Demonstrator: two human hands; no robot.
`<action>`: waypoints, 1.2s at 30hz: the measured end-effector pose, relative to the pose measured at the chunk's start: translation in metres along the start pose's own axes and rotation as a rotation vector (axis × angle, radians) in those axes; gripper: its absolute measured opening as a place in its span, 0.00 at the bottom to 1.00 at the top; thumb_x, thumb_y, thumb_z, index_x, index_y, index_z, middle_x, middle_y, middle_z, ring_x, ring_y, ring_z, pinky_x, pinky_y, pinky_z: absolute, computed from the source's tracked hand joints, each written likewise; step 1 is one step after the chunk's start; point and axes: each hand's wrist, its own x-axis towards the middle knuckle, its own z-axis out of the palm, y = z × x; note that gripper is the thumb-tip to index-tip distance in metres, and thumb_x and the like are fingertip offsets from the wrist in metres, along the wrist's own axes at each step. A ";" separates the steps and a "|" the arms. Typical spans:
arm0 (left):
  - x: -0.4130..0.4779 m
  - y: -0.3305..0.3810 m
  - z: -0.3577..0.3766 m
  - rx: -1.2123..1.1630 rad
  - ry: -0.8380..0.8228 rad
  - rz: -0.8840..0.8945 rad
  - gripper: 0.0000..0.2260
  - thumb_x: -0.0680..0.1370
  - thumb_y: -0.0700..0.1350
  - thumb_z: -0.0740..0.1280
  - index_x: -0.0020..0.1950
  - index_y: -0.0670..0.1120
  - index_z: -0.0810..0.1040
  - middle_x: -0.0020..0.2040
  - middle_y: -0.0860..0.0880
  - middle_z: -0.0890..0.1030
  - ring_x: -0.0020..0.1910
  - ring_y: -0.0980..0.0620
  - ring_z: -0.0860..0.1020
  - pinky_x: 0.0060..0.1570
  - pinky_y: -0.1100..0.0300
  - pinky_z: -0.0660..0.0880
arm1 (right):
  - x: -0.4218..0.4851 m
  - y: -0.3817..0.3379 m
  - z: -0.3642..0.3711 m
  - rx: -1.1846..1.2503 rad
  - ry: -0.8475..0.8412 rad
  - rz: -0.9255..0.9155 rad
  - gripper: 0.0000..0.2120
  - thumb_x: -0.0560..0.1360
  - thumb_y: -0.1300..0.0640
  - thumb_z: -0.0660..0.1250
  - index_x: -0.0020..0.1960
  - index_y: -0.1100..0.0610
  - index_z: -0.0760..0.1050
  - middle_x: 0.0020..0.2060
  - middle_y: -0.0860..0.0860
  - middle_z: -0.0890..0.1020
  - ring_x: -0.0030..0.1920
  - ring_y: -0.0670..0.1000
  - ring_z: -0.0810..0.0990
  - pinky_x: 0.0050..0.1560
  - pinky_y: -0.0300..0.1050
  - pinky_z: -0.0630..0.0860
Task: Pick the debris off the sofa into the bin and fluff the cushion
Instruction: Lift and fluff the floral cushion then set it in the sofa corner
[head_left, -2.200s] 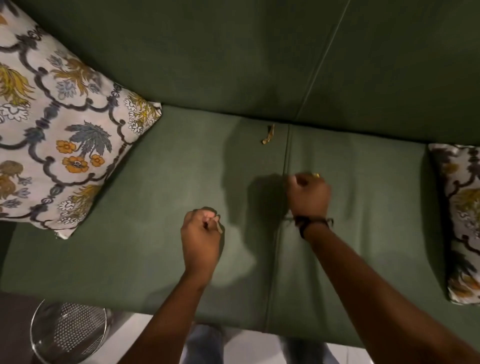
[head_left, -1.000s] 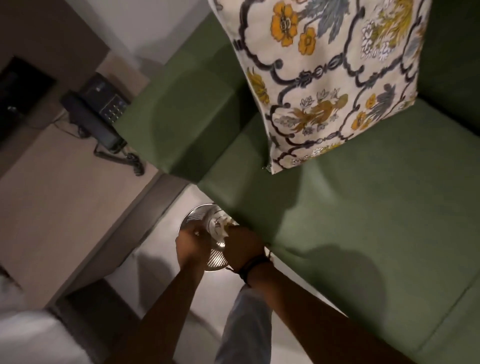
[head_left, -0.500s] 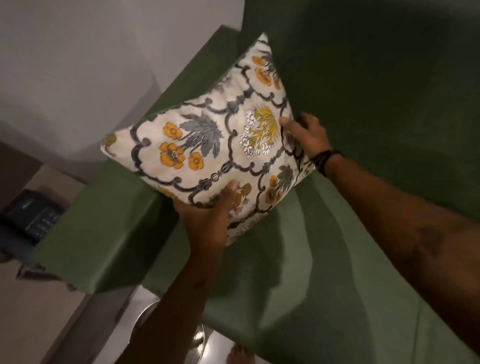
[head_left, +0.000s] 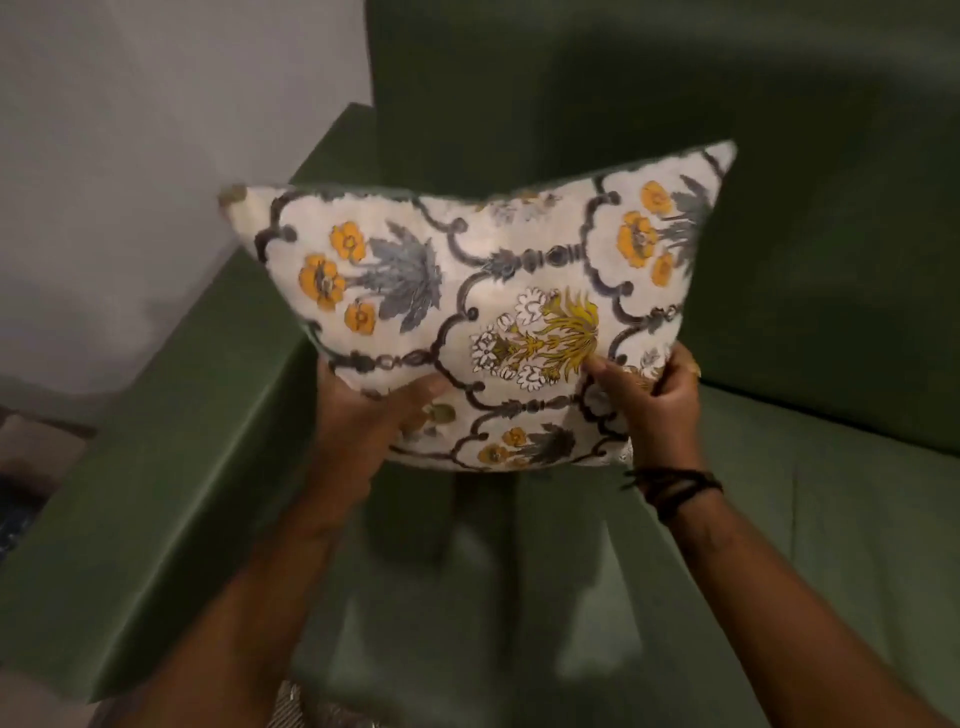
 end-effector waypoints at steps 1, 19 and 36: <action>0.017 0.003 0.007 0.043 -0.081 0.026 0.37 0.64 0.45 0.83 0.70 0.49 0.72 0.60 0.40 0.84 0.53 0.35 0.85 0.44 0.40 0.84 | 0.000 0.001 -0.008 0.012 0.034 -0.020 0.28 0.63 0.62 0.79 0.60 0.51 0.73 0.50 0.48 0.87 0.49 0.47 0.87 0.45 0.39 0.83; -0.135 -0.048 0.226 0.228 0.268 -0.178 0.27 0.76 0.51 0.73 0.71 0.47 0.67 0.70 0.45 0.69 0.70 0.48 0.69 0.74 0.51 0.65 | -0.089 -0.003 -0.203 -0.377 0.410 0.021 0.51 0.60 0.30 0.70 0.76 0.51 0.60 0.75 0.48 0.64 0.74 0.45 0.62 0.75 0.37 0.61; -0.273 -0.045 0.823 0.539 -1.254 -0.182 0.46 0.66 0.74 0.65 0.75 0.47 0.67 0.73 0.44 0.73 0.68 0.46 0.74 0.67 0.54 0.70 | -0.148 -0.012 -0.641 -0.137 1.266 0.217 0.57 0.52 0.33 0.79 0.74 0.51 0.61 0.69 0.52 0.73 0.70 0.52 0.72 0.74 0.54 0.66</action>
